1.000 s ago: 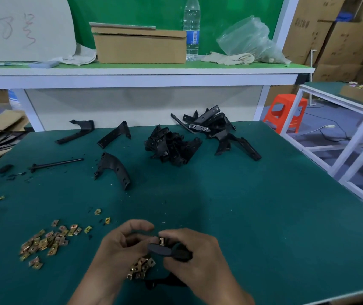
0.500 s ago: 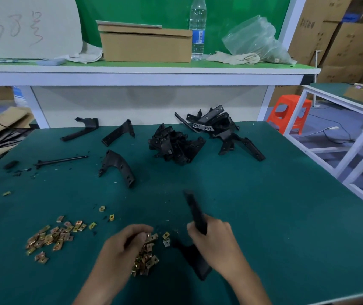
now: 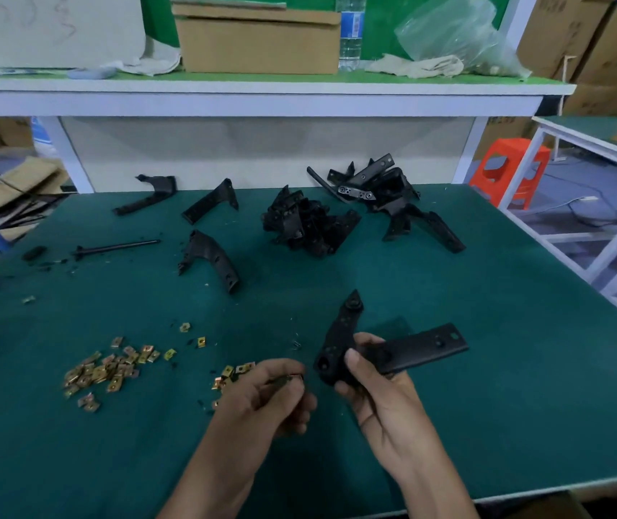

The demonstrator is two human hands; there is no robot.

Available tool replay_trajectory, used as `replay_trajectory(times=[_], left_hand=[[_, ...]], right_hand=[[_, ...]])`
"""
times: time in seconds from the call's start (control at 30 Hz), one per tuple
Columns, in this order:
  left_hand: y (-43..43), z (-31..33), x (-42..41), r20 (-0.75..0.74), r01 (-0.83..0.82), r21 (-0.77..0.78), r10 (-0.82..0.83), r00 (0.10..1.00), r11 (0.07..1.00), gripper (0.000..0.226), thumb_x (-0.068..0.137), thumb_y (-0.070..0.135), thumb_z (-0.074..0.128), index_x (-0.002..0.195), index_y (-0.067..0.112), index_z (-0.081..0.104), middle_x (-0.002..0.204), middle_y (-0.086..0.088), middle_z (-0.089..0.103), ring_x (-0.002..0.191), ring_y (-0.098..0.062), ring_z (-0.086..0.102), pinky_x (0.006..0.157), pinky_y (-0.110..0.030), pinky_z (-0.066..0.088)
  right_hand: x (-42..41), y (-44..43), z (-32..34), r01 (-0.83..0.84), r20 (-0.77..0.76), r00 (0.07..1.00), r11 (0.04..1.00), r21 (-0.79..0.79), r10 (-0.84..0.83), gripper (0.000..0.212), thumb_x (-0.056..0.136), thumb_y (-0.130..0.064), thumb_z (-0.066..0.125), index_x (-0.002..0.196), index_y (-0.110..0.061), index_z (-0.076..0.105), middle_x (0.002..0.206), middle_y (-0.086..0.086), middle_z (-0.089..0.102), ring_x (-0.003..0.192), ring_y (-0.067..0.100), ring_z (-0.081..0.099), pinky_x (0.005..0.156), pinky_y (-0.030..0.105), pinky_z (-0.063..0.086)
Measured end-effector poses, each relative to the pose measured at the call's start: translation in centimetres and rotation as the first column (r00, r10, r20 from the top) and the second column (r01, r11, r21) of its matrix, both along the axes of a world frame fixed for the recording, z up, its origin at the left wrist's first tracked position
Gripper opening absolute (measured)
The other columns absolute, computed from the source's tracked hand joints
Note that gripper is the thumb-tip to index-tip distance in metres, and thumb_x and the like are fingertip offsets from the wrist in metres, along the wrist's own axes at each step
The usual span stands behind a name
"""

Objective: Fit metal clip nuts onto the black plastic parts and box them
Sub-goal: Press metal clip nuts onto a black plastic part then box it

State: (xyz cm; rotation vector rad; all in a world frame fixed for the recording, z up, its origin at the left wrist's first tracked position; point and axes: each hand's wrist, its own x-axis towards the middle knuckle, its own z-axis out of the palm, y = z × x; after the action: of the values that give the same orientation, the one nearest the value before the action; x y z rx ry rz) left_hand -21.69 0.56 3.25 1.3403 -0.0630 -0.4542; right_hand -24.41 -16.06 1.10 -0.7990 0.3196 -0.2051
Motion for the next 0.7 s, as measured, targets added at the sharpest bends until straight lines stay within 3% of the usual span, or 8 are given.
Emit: replay_trajectory(times=[0.17, 0.3, 0.43, 0.57, 0.7], left_hand=[[-0.2, 1.0, -0.4, 0.034, -0.054, -0.038, 0.055, 0.998, 0.998, 0.016, 0.08, 0.016, 0.069, 0.091, 0.013, 0.08, 0.078, -0.009, 0.068, 0.073, -0.015, 0.062, 0.076, -0.029, 0.053], [-0.4, 1.7, -0.3, 0.069, -0.104, -0.027, 0.105, 0.992, 0.994, 0.017, 0.089, 0.008, 0.066, 0.091, 0.017, 0.081, 0.078, -0.006, 0.072, 0.069, -0.013, 0.064, 0.066, -0.02, 0.055], [-0.7, 2.0, -0.5, 0.09, -0.104, 0.003, 0.103, 0.991, 0.995, 0.015, 0.094, 0.011, 0.062, 0.088, 0.011, 0.076, 0.069, -0.004, 0.064, 0.061, -0.012, 0.055, 0.057, -0.019, 0.048], [-0.5, 2.2, -0.8, 0.028, -0.027, -0.12, 0.031, 0.999, 0.992, 0.018, 0.077, 0.019, 0.07, 0.089, 0.007, 0.072, 0.08, -0.01, 0.068, 0.07, -0.014, 0.058, 0.063, -0.023, 0.051], [-0.2, 2.6, -0.9, -0.011, 0.006, -0.203, -0.008, 1.0, 0.979, 0.014, 0.066, 0.013, 0.073, 0.08, 0.01, 0.075, 0.081, -0.011, 0.07, 0.071, -0.015, 0.064, 0.065, -0.022, 0.055]], right_hand=[[-0.5, 0.2, 0.3, -0.013, 0.002, 1.0, 1.0, -0.018, 0.014, 0.033, 0.063, -0.014, 0.082, 0.094, -0.02, 0.071, 0.088, 0.01, 0.073, 0.068, 0.014, 0.07, 0.042, 0.02, 0.048], [-1.1, 0.2, 0.4, -0.061, 0.011, 0.998, 0.995, -0.08, 0.062, 0.025, 0.066, -0.016, 0.082, 0.087, -0.028, 0.078, 0.088, 0.007, 0.072, 0.067, 0.014, 0.069, 0.038, 0.021, 0.043], [-1.5, 0.5, 0.5, -0.094, 0.039, 0.994, 0.988, -0.12, 0.1, 0.03, 0.066, -0.017, 0.091, 0.09, -0.028, 0.078, 0.087, 0.006, 0.071, 0.068, 0.016, 0.069, 0.039, 0.022, 0.043], [-1.6, 0.7, 0.9, -0.119, 0.066, 0.989, 0.982, -0.146, 0.129, 0.045, 0.053, -0.03, 0.101, 0.091, -0.027, 0.077, 0.082, 0.004, 0.069, 0.065, 0.014, 0.065, 0.039, 0.023, 0.043], [-2.0, 0.6, 0.9, -0.121, 0.065, 0.989, 0.983, -0.141, 0.131, 0.027, 0.068, -0.016, 0.086, 0.091, -0.027, 0.076, 0.083, 0.007, 0.067, 0.066, 0.015, 0.065, 0.039, 0.023, 0.043]])
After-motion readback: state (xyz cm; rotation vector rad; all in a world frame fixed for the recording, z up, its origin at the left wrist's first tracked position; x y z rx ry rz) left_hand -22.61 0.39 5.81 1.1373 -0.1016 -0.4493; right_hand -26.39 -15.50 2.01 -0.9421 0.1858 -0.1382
